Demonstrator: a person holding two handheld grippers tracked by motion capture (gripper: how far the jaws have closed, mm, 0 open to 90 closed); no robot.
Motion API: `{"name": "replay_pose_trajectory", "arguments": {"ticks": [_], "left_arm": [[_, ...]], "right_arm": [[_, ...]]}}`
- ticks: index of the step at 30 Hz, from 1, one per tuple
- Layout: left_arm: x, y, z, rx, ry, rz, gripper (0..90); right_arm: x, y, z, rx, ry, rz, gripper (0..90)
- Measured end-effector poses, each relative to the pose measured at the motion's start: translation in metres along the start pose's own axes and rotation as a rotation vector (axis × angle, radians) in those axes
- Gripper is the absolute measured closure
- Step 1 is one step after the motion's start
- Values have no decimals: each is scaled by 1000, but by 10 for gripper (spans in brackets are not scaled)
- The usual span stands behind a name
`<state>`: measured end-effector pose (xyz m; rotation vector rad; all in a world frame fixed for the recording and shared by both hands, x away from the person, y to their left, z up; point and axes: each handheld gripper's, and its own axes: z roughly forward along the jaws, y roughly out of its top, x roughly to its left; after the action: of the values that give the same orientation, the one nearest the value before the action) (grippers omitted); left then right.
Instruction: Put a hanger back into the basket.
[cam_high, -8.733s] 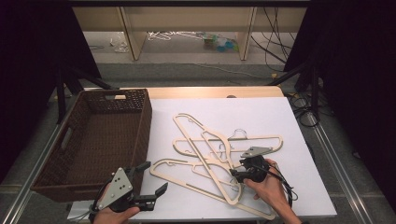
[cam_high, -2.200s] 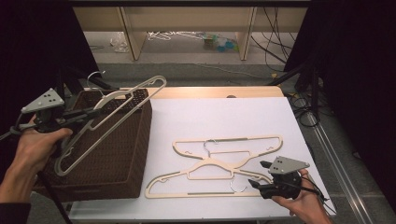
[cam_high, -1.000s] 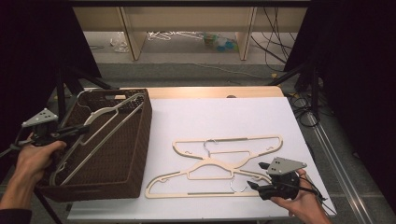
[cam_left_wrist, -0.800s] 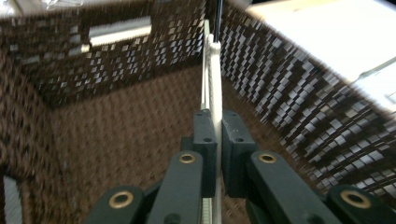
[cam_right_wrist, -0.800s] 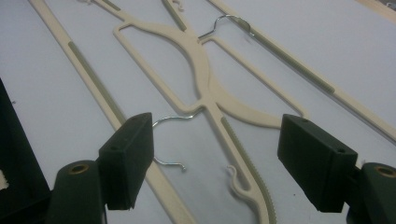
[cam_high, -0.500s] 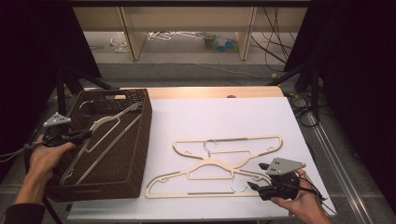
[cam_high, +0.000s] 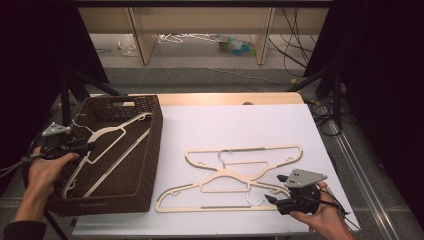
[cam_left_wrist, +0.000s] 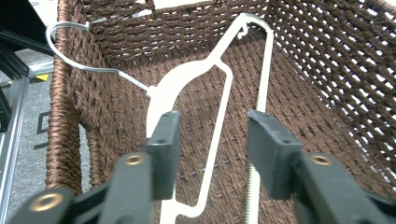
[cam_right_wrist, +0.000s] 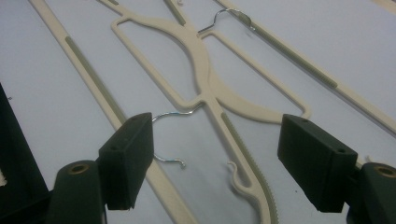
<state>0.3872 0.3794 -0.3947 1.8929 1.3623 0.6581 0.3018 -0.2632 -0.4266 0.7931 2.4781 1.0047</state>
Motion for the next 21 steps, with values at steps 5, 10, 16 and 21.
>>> {"name": "replay_pose_trajectory", "arguments": {"ticks": [5,10,16,21], "left_arm": [[-18,3,-6,-75,-25,-28,451],[-49,7,-15,-196,-118,-56,325],[-101,8,-29,-311,-231,2,244],[-142,5,-35,-339,-286,62,168]], "right_arm": [[0,-1,1,0,4,3,281],[-2,-3,3,-24,-1,9,281],[-7,-5,5,-77,-11,63,274],[-8,-7,8,-93,-10,86,268]]}}
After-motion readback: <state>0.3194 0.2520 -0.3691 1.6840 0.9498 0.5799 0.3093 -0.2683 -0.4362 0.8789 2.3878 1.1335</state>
